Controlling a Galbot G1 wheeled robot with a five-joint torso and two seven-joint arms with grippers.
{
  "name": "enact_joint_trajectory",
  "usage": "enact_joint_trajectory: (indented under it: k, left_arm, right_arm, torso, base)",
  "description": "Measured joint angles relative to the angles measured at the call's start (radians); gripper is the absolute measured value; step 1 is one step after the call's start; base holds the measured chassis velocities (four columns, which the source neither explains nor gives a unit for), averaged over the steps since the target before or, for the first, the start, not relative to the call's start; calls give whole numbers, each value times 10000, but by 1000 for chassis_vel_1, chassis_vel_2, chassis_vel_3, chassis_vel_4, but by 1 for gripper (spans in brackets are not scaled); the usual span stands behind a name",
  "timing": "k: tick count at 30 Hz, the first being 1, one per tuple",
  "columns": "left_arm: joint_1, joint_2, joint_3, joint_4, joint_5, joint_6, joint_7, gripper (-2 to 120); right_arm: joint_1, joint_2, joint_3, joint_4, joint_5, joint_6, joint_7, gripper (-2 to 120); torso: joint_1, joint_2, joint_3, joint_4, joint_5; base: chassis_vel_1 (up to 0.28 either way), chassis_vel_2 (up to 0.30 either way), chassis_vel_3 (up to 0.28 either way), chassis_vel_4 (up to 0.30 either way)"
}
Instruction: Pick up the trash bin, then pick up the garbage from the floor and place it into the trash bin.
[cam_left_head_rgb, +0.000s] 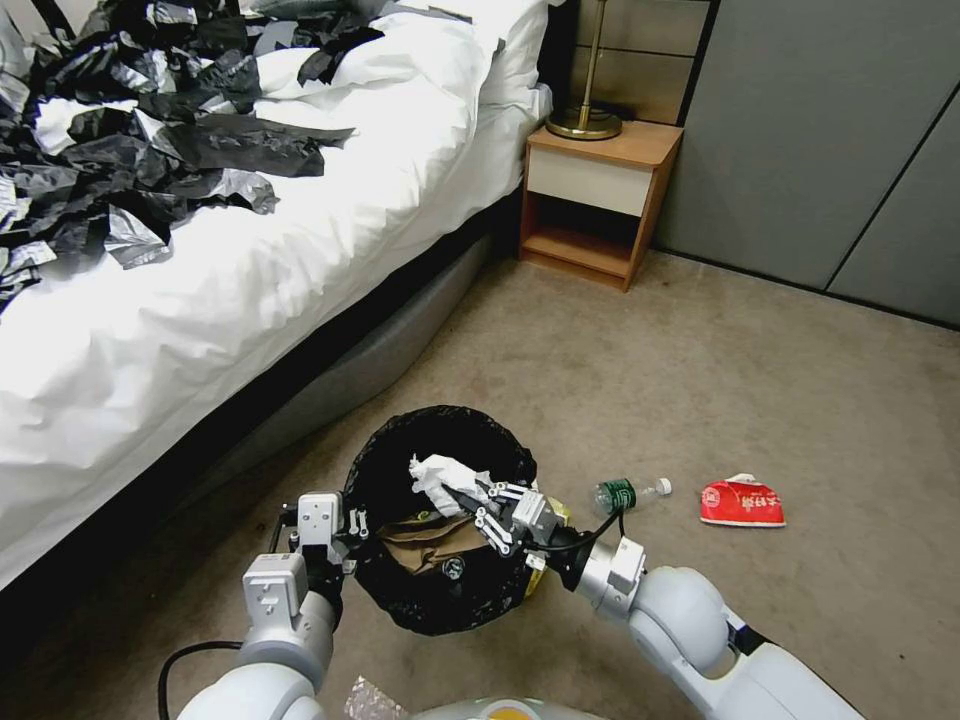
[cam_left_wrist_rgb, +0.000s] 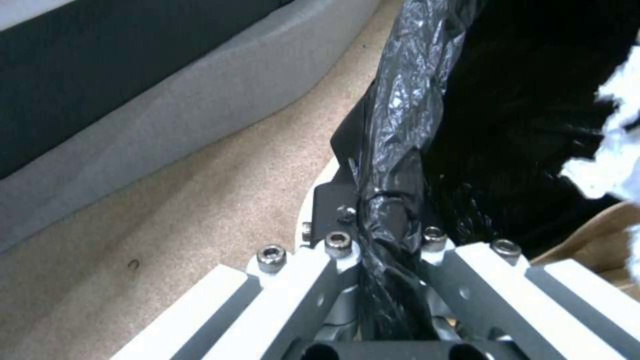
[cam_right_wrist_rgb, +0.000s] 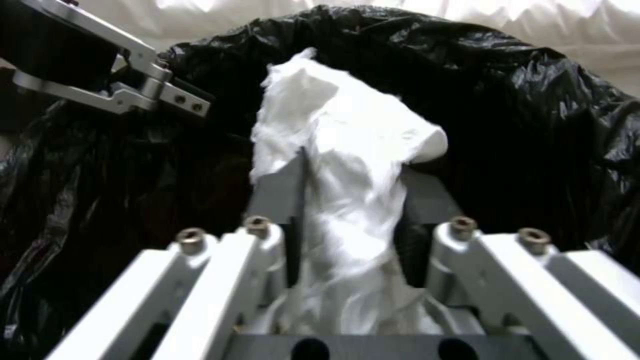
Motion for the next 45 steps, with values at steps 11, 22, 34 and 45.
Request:
enact_joint_trajectory:
  k: [11, 22, 34, 45]
  left_arm:
    - [-6, -38, 85, 12, 77, -2, 7, 0]
    - [43, -57, 167, 21, 169, -28, 10, 0]
    - [27, 48, 44, 154, 198, -67, 18, 0]
    - [-140, 173, -163, 333, 3, -74, 13, 0]
  right_arm:
    - [-87, -37, -11, 105, -41, -55, 10, 70]
    - [-128, -103, 40, 261, -51, -128, 10, 100]
    - [-322, -123, 1045, 1905, -108, -174, 946, 100]
    - [-3006, 916, 5291, 4734, -1198, 118, 2926, 100]
  torso:
    - [-1, 0, 0, 0, 0]
    - [0, 0, 0, 0, 0]
    - [0, 0, 0, 1, 1]
    - [-1, 1, -1, -2, 1]
  base:
    - [0, 0, 0, 0]
    - [0, 0, 0, 0]
    - [0, 0, 0, 0]
    - [0, 0, 0, 0]
